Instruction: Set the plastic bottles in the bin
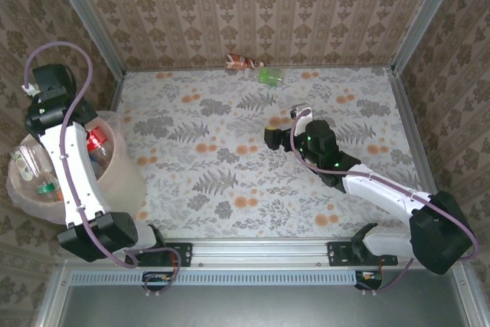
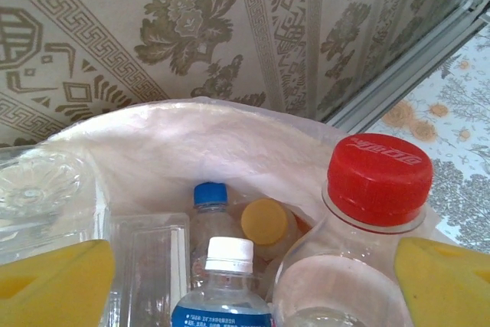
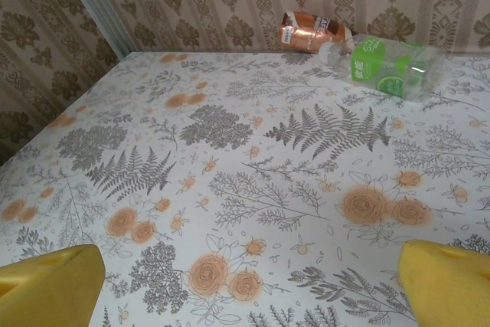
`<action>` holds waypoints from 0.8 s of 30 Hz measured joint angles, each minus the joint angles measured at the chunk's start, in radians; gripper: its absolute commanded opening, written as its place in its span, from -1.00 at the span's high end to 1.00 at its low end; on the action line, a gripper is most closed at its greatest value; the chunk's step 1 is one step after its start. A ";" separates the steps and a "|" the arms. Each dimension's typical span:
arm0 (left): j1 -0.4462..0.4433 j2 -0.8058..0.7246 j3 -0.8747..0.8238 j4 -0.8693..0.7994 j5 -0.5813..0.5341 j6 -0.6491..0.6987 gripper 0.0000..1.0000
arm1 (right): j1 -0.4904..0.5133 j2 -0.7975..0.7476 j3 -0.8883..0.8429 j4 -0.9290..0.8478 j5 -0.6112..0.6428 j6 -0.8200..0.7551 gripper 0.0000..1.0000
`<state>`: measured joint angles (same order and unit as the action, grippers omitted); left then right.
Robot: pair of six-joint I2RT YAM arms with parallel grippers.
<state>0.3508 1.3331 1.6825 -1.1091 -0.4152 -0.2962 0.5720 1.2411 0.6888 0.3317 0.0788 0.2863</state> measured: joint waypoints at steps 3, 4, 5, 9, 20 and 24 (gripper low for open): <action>-0.002 -0.002 0.000 -0.001 0.011 -0.011 -0.73 | 0.000 0.010 0.000 0.000 0.000 -0.003 -0.99; -0.004 -0.002 0.000 -0.005 0.008 -0.014 -0.73 | 0.000 0.013 0.000 -0.001 0.000 -0.003 -0.99; -0.006 -0.002 0.000 -0.010 0.001 -0.017 -0.73 | 0.000 0.016 0.000 -0.003 0.000 -0.003 -0.99; 0.028 -0.013 -0.026 -0.005 0.004 -0.021 -0.61 | 0.000 0.021 0.003 -0.021 -0.004 -0.010 -0.99; 0.068 -0.051 -0.150 0.117 0.087 -0.040 -0.52 | 0.000 0.036 0.037 -0.032 -0.016 -0.022 -0.99; 0.024 -0.002 -0.138 0.162 0.090 -0.061 -0.41 | 0.000 0.036 0.037 -0.045 -0.016 -0.023 -1.00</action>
<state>0.3744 1.3312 1.5448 -0.9470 -0.3252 -0.3576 0.5720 1.2770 0.7254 0.2867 0.0631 0.2638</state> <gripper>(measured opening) 0.725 0.996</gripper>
